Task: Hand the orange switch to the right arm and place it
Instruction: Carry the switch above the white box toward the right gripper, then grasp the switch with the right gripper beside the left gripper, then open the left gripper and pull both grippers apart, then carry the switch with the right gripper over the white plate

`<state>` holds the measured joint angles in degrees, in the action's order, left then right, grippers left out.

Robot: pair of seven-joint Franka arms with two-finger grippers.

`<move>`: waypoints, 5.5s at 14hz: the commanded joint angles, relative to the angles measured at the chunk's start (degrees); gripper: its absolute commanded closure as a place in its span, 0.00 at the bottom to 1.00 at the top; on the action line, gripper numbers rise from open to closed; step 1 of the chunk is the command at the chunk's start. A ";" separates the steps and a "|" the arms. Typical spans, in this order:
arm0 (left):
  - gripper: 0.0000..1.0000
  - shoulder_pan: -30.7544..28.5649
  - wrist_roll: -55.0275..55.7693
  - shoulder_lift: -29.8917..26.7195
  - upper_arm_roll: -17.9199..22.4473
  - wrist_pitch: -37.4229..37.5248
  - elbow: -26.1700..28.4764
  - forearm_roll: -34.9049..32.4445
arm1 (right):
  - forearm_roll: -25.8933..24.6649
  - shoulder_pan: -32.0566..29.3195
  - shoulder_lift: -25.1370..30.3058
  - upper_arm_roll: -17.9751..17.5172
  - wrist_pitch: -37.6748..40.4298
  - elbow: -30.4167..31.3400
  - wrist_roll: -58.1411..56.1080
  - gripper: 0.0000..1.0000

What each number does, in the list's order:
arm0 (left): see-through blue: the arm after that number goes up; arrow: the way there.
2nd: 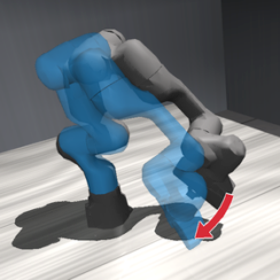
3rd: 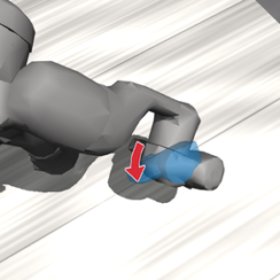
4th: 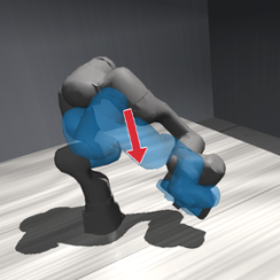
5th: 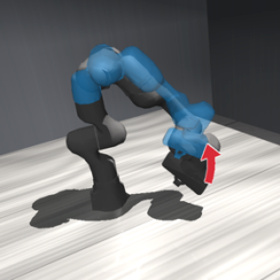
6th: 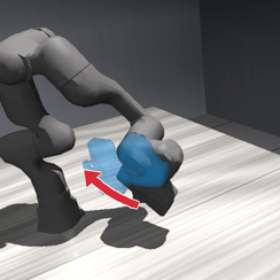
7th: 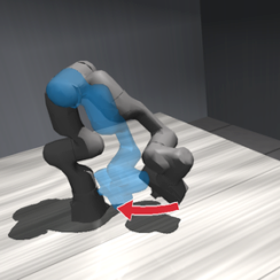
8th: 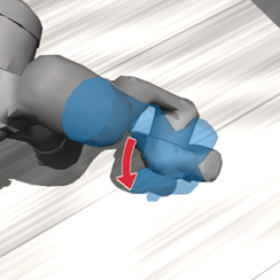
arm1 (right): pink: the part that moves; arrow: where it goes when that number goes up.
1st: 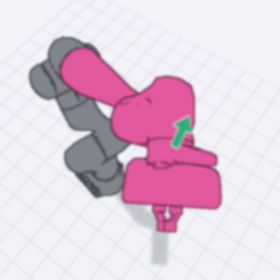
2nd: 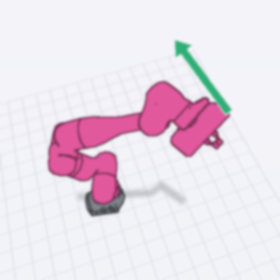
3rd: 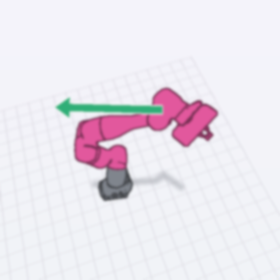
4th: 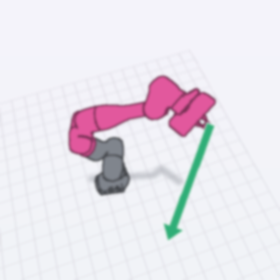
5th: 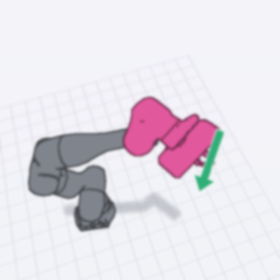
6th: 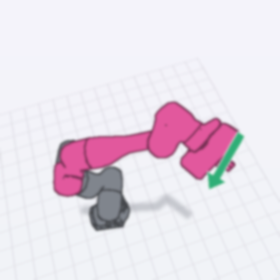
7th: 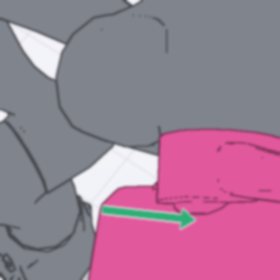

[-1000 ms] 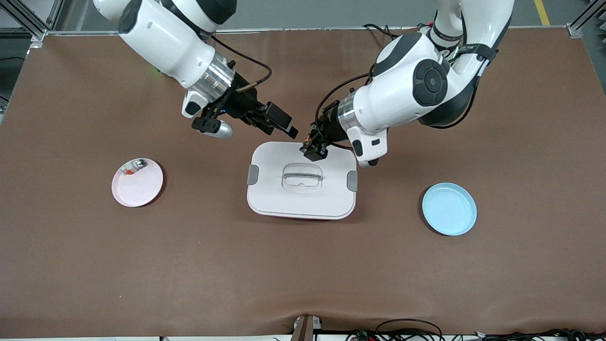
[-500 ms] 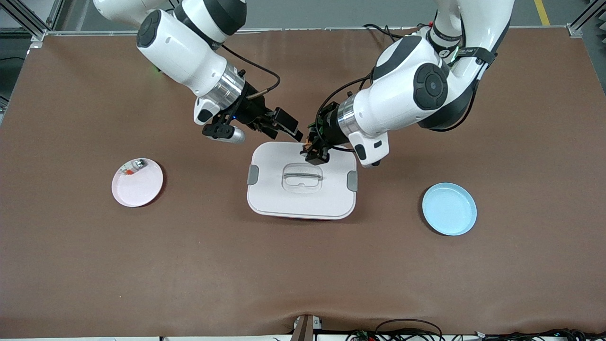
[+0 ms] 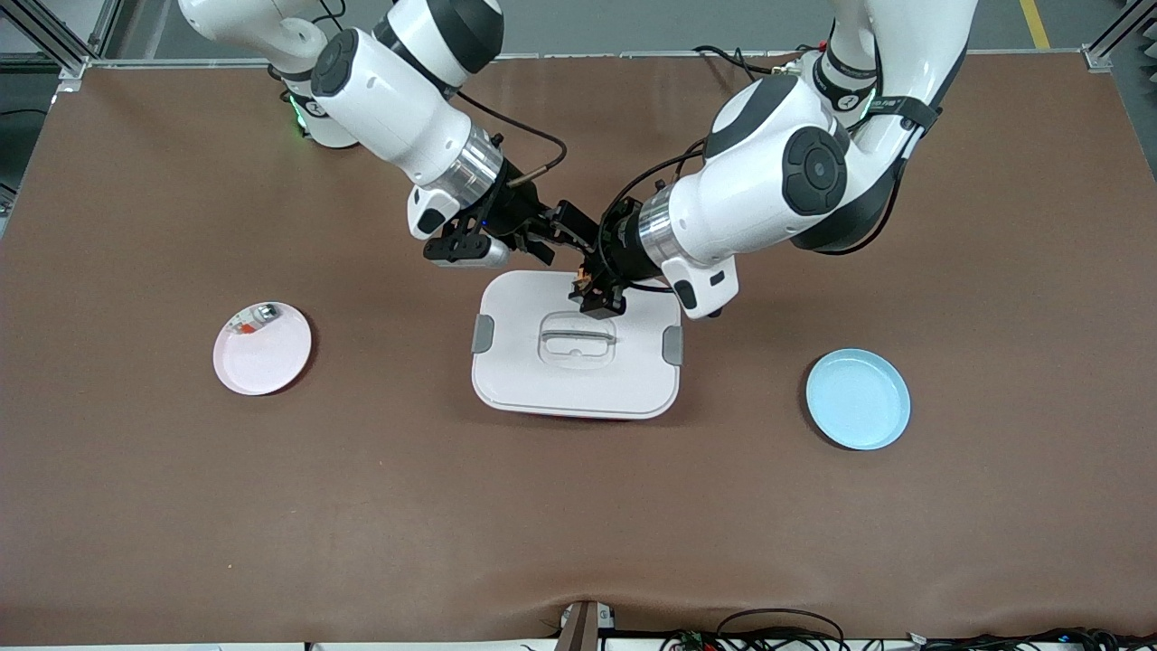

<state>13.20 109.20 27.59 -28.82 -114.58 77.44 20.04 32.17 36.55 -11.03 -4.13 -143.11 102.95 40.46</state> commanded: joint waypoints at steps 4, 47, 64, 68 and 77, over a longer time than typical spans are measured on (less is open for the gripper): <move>1.00 1.30 0.93 1.59 0.35 -0.90 -1.59 0.52 | 1.31 -0.69 -1.28 0.18 -0.24 -1.43 -4.42 0.00; 0.00 -12.85 -50.37 -4.74 0.61 15.43 -1.59 -24.32 | -16.07 -14.83 0.12 0.70 50.63 -17.70 -34.19 1.00; 0.00 -24.89 -85.55 -16.51 3.24 29.33 0.42 -32.63 | -33.75 -37.42 11.99 0.70 29.59 10.67 -106.80 1.00; 0.00 -18.58 -95.55 -23.10 14.91 29.24 5.34 -26.13 | -33.75 -40.94 11.29 0.70 18.59 17.36 -111.99 1.00; 0.00 -16.10 -104.63 -32.16 21.62 25.64 15.90 -22.06 | -33.75 -44.55 3.39 0.70 4.69 23.43 -118.42 1.00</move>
<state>-3.48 6.17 -1.55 -8.61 -87.32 90.04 -3.23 -0.89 -6.40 -6.32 -2.40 -136.23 125.09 -76.68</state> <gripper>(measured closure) 0.000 0.643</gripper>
